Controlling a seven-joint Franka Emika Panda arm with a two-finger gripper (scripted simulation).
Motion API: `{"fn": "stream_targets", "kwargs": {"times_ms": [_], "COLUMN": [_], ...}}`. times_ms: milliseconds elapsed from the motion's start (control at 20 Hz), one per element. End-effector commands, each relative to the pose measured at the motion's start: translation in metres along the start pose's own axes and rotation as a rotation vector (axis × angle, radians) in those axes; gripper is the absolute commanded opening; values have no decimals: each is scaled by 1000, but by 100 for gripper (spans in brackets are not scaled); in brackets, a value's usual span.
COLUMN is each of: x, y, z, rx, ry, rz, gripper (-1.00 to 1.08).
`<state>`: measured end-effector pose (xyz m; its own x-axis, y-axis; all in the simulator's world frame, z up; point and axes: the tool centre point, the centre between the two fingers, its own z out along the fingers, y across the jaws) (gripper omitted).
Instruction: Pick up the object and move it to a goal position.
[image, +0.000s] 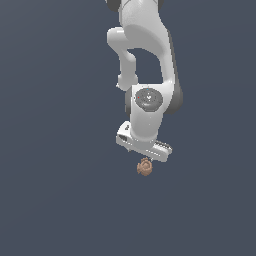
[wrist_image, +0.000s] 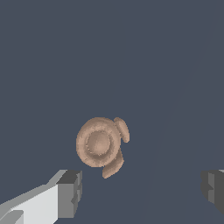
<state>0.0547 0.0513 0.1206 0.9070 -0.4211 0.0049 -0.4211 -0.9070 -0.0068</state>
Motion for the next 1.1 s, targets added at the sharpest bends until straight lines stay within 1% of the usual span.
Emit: {"fn": "stream_targets", "kwargs": {"times_ms": [0,250,500,750,1050], "x": [3,6,8,9,8], "y": [-8,-20,-28,-33,-33], "z": [6,16,22,26,28], "rx": [-1,-4,-6,-7,-7], "ry": [-1,-3,-4,-4,-4], "rz": [60,155,219,253,254], "gripper": [100,100,100,100,100]}}
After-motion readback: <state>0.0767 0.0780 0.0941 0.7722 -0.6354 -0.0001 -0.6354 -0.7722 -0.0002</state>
